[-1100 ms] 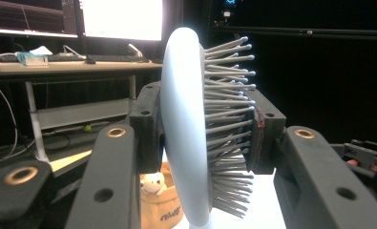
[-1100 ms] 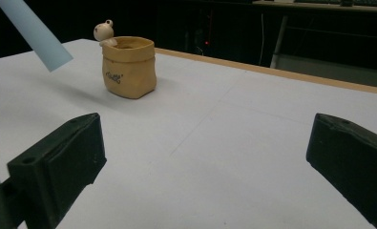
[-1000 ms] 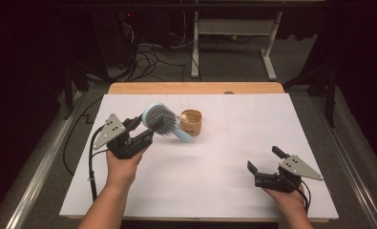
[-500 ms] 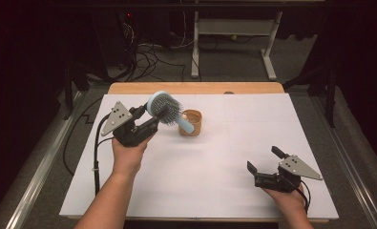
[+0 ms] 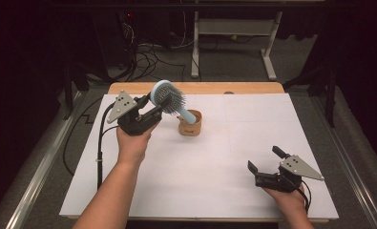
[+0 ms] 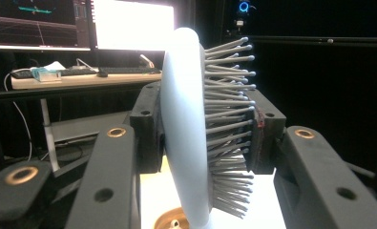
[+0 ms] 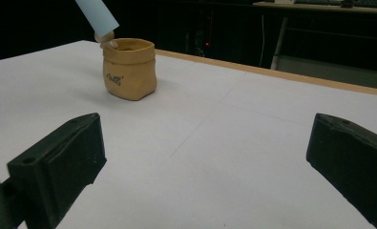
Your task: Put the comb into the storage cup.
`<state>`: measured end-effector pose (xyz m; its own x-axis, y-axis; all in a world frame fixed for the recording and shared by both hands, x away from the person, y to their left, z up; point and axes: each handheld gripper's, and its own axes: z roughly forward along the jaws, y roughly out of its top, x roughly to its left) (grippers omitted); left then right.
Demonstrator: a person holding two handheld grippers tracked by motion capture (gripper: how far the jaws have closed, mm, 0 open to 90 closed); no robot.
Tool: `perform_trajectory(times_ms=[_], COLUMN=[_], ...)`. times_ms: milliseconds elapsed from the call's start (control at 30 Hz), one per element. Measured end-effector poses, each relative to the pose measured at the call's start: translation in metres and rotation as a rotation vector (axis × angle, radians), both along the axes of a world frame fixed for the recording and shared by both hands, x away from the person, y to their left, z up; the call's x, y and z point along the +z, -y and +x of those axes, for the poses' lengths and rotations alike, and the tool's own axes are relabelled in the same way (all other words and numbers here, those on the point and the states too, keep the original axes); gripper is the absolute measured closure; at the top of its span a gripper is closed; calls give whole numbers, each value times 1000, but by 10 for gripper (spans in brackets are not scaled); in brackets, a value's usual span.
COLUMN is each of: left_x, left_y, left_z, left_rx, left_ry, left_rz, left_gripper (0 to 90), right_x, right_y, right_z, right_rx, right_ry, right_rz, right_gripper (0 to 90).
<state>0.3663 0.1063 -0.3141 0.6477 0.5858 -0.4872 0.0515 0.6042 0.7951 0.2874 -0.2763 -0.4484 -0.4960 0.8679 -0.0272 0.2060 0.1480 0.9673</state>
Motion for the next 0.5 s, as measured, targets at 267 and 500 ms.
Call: perform_trajectory(times_ms=[267, 500], left_x=[3, 5], left_y=[8, 10], left_z=[10, 15], left_rx=[4, 13], left_ry=[3, 6], left_rz=[12, 10], left_gripper=[576, 576], right_x=[1, 1], right_y=[1, 2], right_z=[0, -1], right_rx=[-2, -5], right_ry=[7, 13], right_rz=[8, 10], right_gripper=[1, 1])
